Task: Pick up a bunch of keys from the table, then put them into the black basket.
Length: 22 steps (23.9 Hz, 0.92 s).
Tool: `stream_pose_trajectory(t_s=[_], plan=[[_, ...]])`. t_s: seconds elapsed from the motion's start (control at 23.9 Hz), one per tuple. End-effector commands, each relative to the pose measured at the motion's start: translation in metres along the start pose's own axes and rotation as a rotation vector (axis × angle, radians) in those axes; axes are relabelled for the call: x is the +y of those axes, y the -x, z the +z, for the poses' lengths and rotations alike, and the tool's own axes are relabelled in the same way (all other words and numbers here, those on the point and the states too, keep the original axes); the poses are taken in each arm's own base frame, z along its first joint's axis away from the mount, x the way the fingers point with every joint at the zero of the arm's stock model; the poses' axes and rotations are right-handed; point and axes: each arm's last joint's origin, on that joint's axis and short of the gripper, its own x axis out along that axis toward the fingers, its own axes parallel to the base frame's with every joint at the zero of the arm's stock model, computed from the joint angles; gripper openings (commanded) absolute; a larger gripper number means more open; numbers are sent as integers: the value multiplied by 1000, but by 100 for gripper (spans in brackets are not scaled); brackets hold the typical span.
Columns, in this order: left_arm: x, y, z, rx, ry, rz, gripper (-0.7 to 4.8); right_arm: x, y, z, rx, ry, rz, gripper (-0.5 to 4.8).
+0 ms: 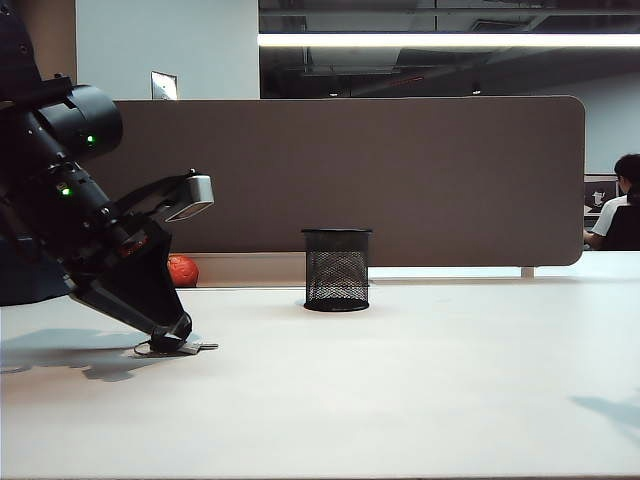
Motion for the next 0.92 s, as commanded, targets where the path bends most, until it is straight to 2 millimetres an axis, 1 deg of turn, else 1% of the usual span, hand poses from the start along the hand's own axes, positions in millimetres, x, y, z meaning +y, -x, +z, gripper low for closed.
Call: stream_pose_trajectory(t_s=[0.04, 0.13, 0.29, 0.42, 0.46, 0.63, 0.92], plan=[[1, 0, 1, -9, -12, 2, 178, 1, 0, 1, -6, 8, 8, 347], [1, 0, 2, -14, -15, 5, 116, 1, 0, 1, -6, 8, 8, 347], [2, 0, 3, -24, -21, 11, 107, 1, 0, 1, -6, 8, 8, 347], [2, -1, 4, -32, -26, 15, 14, 1, 0, 1, -6, 8, 8, 347], [3, -1, 4, -32, -27, 21, -9, 1, 0, 1, -6, 9, 8, 347], [4, -1, 5, -26, -22, 65, -7, 1, 0, 1, -6, 9, 8, 347], [5, 0, 7, -54, -3, 54, -6, 1, 0, 1, -6, 9, 8, 347]])
